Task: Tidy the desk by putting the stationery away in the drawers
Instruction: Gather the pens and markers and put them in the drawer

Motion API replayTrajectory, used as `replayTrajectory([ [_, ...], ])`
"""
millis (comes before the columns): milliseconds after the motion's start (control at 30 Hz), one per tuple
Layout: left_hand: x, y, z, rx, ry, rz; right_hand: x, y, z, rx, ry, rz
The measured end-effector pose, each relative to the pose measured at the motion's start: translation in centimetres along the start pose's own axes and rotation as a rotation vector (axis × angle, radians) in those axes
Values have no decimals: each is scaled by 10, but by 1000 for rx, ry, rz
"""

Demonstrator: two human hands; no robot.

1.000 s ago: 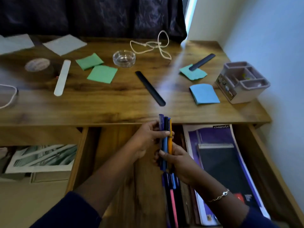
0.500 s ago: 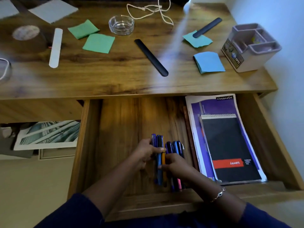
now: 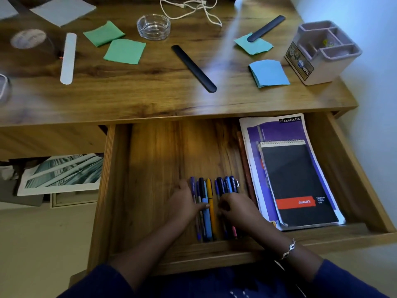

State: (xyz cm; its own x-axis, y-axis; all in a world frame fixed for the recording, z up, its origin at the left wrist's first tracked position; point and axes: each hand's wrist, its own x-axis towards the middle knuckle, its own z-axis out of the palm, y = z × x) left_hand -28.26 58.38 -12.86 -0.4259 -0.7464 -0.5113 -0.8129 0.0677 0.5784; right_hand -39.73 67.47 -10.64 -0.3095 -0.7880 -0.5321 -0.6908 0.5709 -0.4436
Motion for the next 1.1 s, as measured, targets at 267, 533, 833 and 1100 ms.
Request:
replayTrajectory([
  [267, -11, -1, -5, 138, -134, 117, 5, -6, 5, -138, 15, -170],
  [533, -13, 2, -2, 146, -149, 82, 1, 6, 2, -221, 41, -222],
  [833, -22, 14, 10, 222, -96, 60, 1, 29, -1, -320, 37, -389],
  [1100, -30, 12, 15, 677, 86, 378, -23, 49, -2, -329, 197, -428],
])
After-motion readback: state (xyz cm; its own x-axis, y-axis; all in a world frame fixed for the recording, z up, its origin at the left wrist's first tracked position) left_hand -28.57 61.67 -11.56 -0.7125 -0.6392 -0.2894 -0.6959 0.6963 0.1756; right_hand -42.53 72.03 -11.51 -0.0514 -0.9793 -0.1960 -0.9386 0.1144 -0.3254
